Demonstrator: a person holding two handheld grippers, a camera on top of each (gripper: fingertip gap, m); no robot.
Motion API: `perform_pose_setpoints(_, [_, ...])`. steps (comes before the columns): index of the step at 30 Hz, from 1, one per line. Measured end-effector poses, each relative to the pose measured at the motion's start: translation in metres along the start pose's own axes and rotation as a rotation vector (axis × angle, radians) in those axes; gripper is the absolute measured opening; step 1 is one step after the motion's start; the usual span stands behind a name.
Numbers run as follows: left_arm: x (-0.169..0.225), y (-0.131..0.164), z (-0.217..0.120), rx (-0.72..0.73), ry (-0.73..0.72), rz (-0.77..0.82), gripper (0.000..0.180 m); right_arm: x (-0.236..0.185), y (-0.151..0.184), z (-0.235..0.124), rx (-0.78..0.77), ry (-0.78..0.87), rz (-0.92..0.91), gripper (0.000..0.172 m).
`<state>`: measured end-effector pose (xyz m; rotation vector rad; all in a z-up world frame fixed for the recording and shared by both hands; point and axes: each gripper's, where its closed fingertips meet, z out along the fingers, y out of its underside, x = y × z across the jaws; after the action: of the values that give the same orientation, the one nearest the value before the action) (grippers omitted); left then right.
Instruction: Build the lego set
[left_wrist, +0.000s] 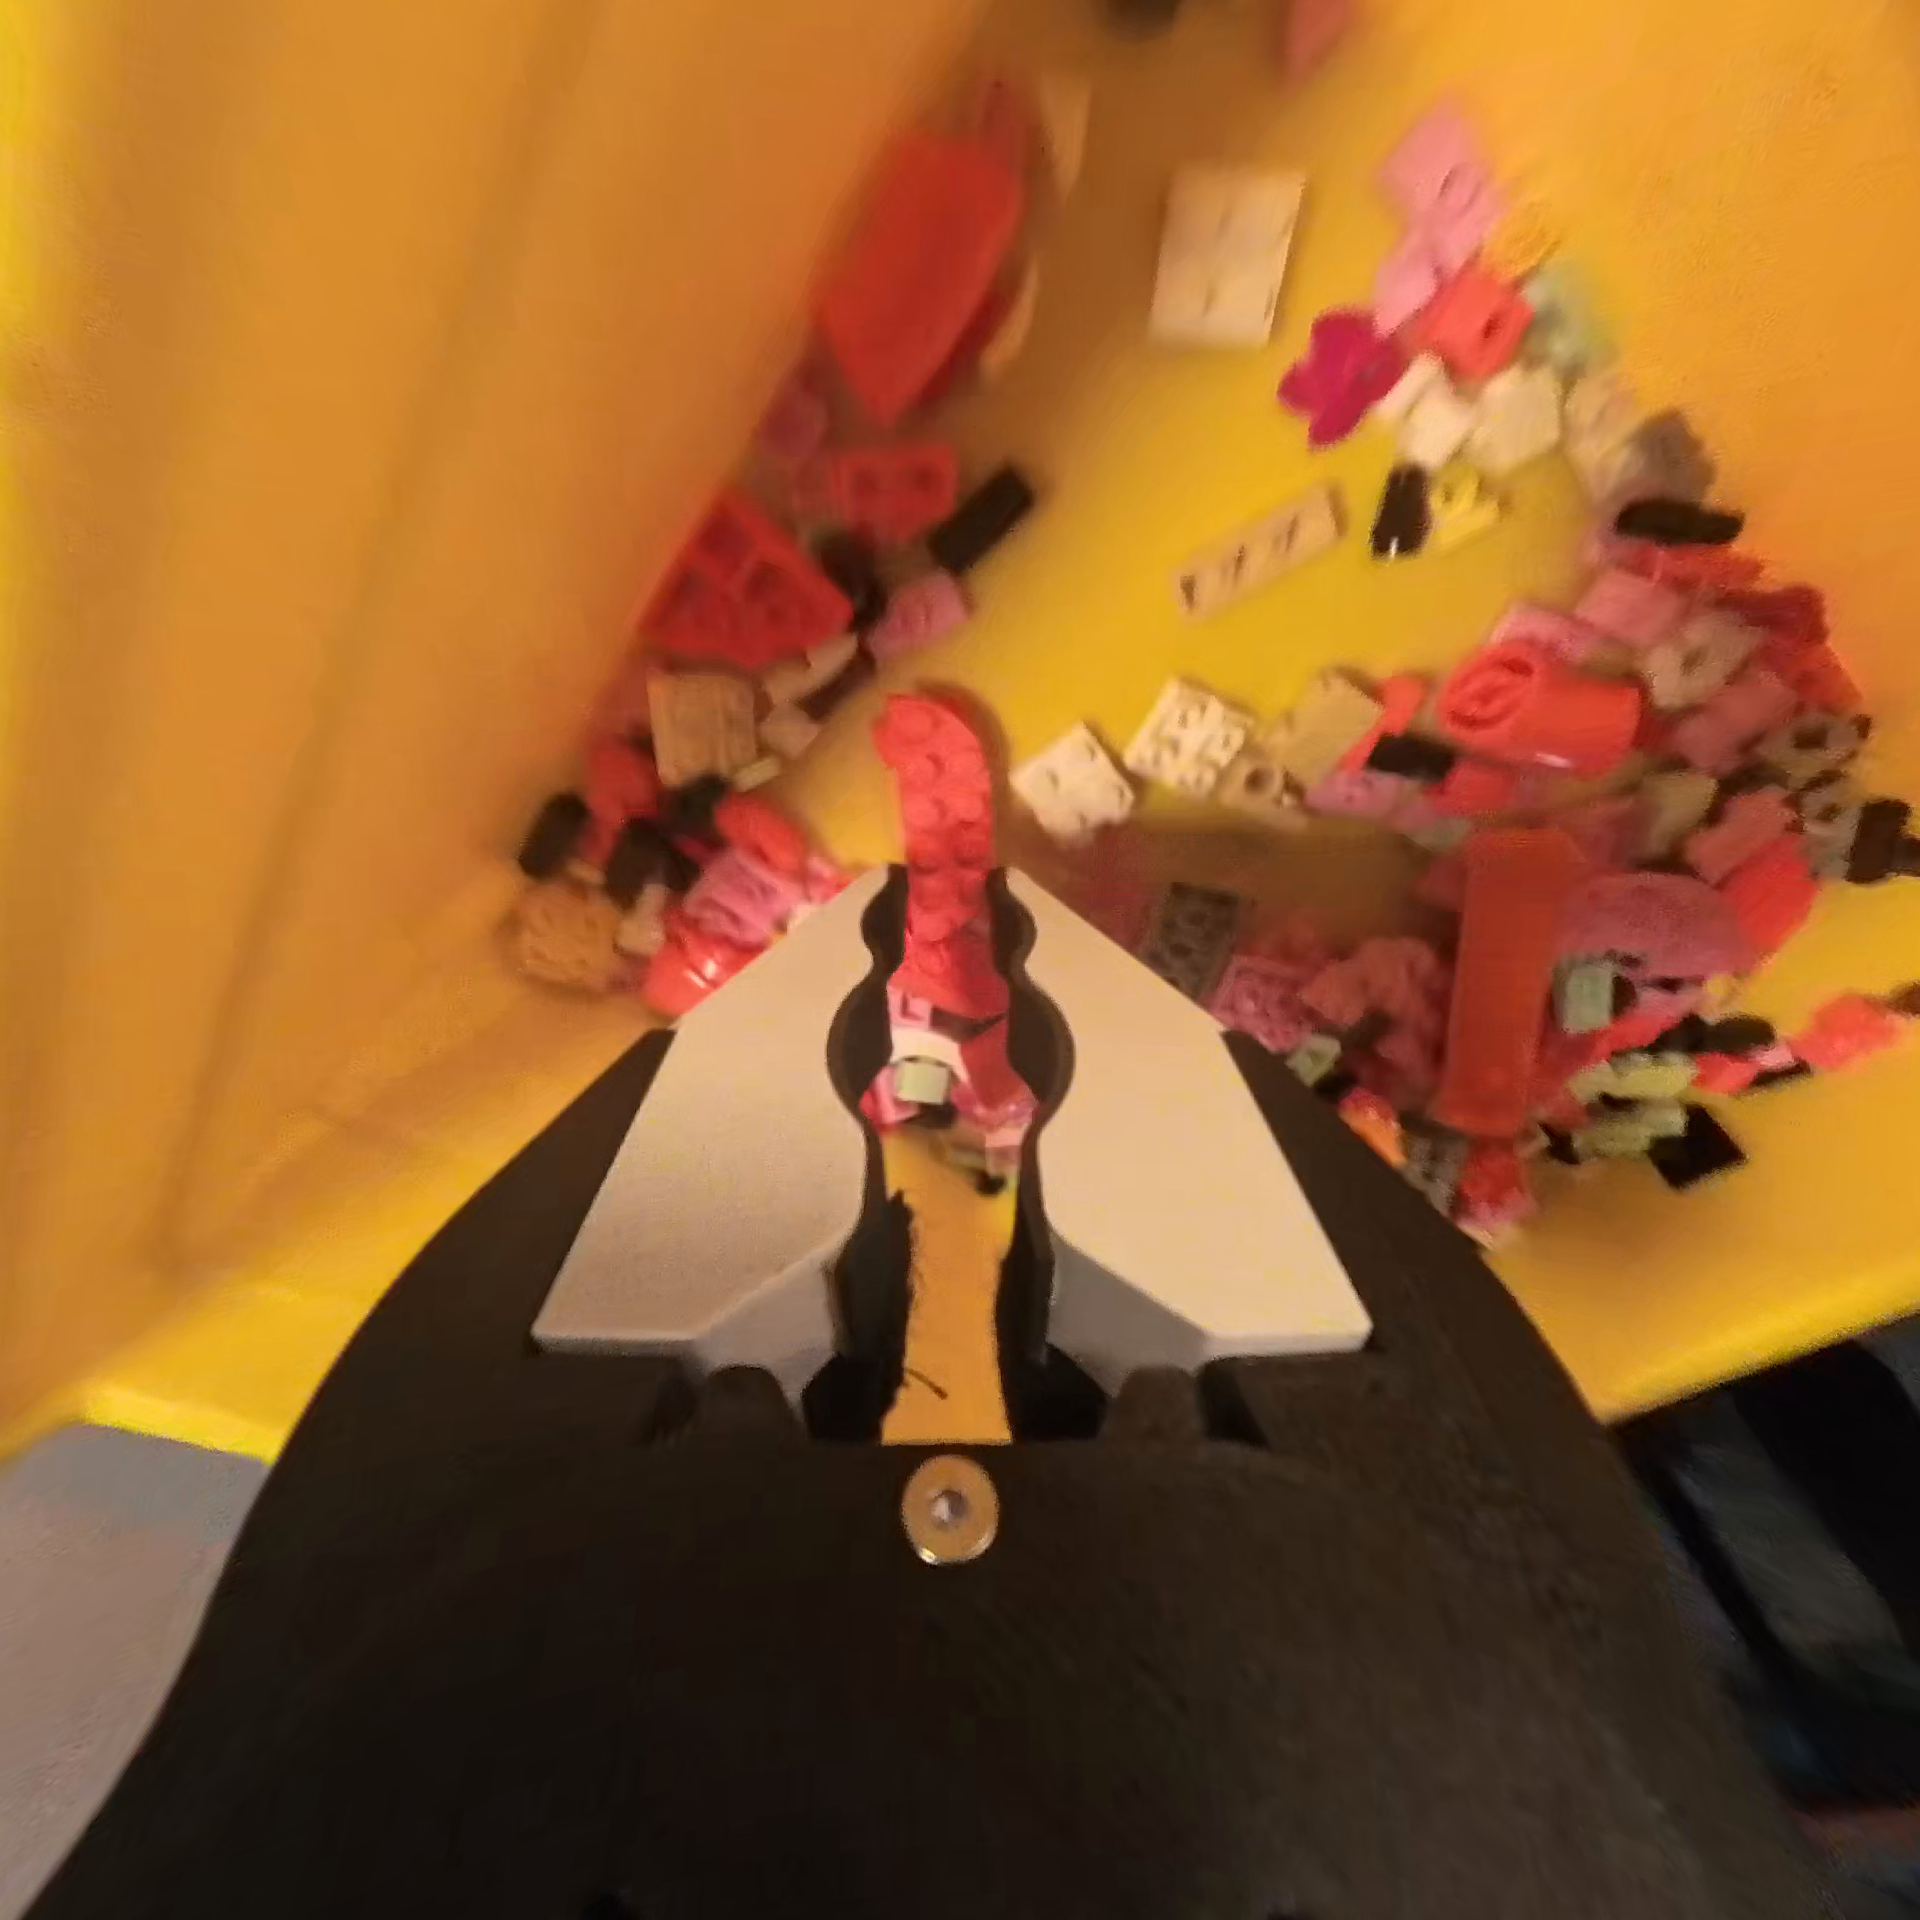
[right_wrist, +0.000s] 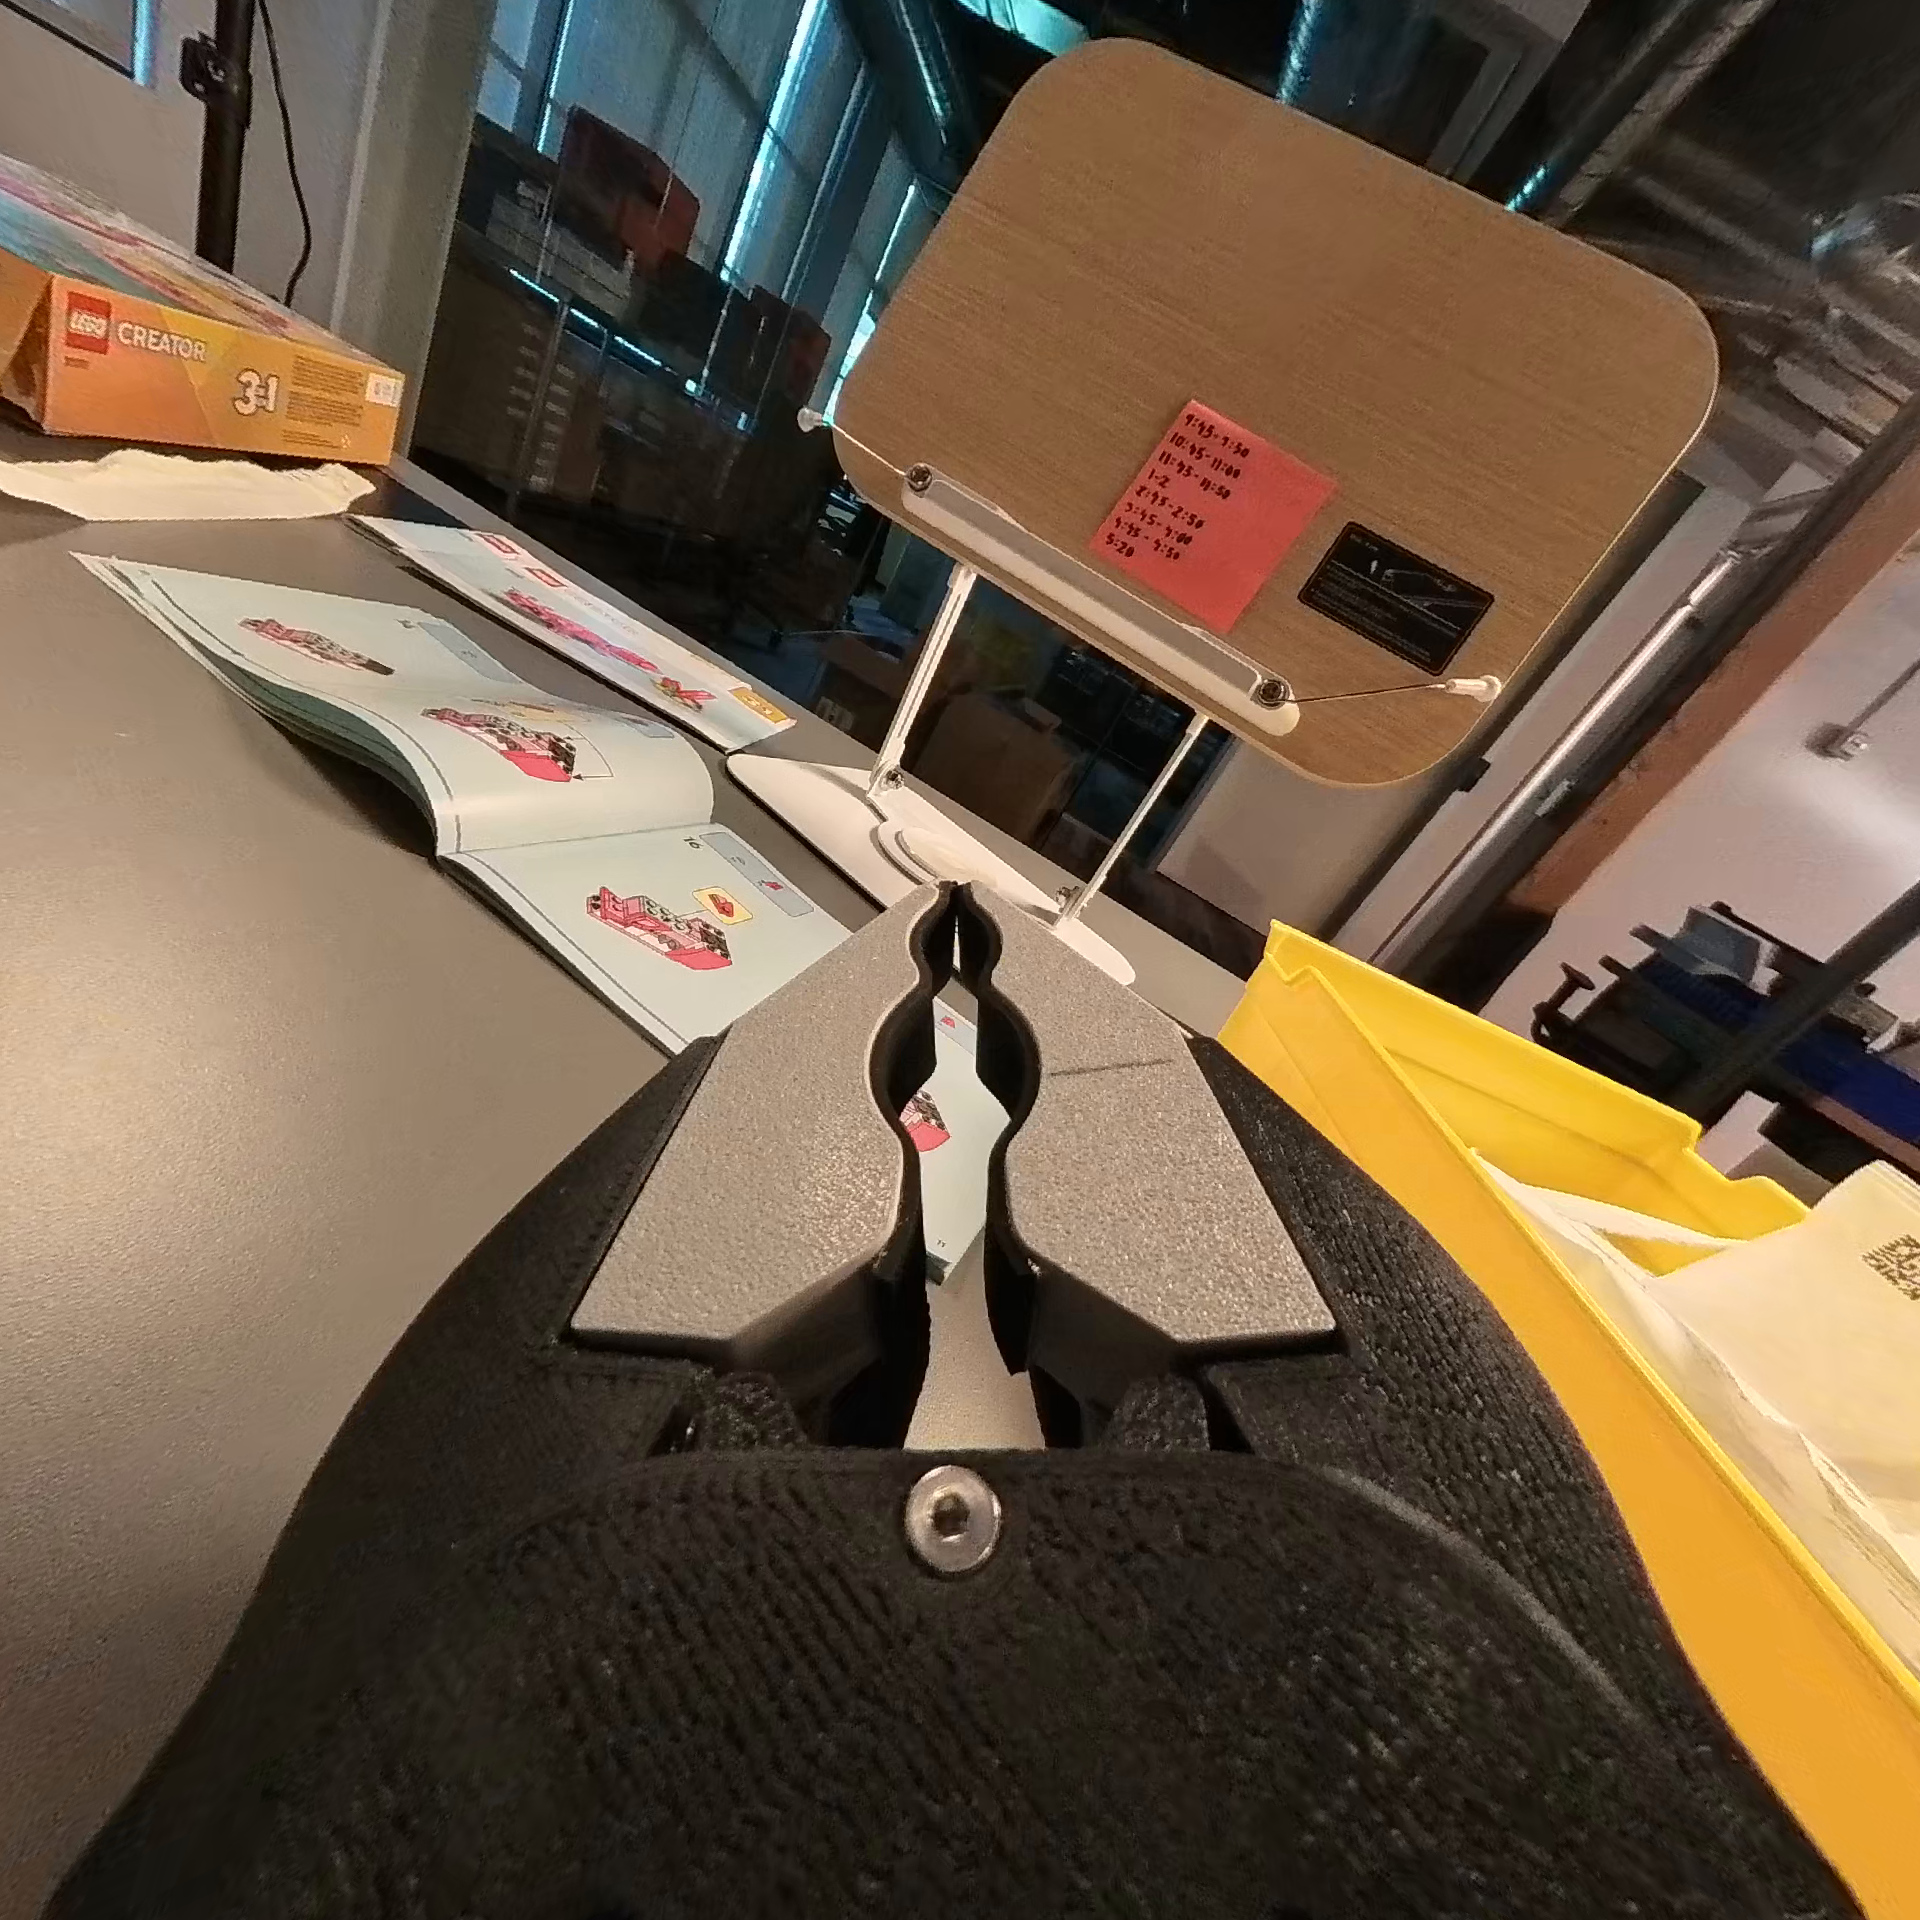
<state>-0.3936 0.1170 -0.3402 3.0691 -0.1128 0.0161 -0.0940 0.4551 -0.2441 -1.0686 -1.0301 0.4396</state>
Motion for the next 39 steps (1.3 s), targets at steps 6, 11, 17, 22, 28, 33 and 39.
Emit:
perform_pose_setpoints(6, [-0.007, 0.008, -0.011, 0.023, -0.025, -0.067, 0.04, 0.0, 0.0, 0.0, 0.0, 0.001, 0.001, 0.0])
perform_pose_setpoints(11, [0.019, -0.026, -0.03, 0.241, 0.082, 0.079, 0.049, 0.0, 0.0, 0.0, -0.002, 0.001, -0.002, 0.0])
perform_pose_setpoints(17, [0.034, -0.039, -0.028, 0.314, 0.078, 0.298, 0.056, 0.001, 0.0, 0.0, -0.003, 0.005, -0.002, 0.0])
perform_pose_setpoints(22, [0.056, -0.028, -0.018, 0.243, 0.121, 0.461, 0.052, 0.0, 0.0, 0.0, -0.003, 0.004, -0.004, 0.0])
perform_pose_setpoints(28, [0.043, -0.016, -0.009, 0.153, 0.04, 0.571, 0.042, 0.0, 0.0, 0.0, -0.003, 0.002, -0.003, 0.0])
perform_pose_setpoints(33, [0.03, -0.01, -0.001, 0.105, 0.043, 0.569, 0.037, 0.0, 0.0, 0.0, -0.002, 0.002, -0.002, 0.0])
perform_pose_setpoints(39, [0.031, -0.018, -0.002, 0.143, 0.042, 0.603, 0.033, 0.0, 0.0, 0.0, 0.004, -0.002, 0.009, 0.0])
